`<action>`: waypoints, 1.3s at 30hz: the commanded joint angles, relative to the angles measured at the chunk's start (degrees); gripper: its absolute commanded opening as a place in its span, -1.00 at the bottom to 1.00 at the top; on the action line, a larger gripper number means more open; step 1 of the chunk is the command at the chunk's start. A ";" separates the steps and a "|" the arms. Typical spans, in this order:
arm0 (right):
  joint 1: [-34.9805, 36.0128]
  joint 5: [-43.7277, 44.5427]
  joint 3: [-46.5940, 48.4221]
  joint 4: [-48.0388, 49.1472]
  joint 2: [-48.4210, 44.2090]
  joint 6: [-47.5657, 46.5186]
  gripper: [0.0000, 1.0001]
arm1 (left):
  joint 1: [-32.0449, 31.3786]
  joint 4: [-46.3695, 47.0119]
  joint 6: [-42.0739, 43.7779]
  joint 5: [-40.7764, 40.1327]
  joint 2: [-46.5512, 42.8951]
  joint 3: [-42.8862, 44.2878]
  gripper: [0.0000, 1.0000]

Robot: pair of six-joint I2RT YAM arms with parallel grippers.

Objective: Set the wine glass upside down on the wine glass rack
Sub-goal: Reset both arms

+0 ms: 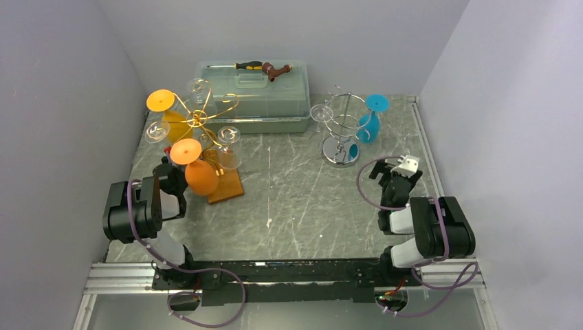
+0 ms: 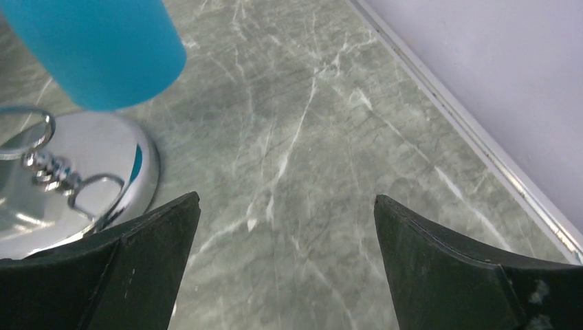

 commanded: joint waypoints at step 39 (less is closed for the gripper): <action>-0.05 -5.24 5.44 -6.61 0.39 -1.59 0.99 | -1.23 -1.08 1.47 -2.73 -0.09 2.64 0.99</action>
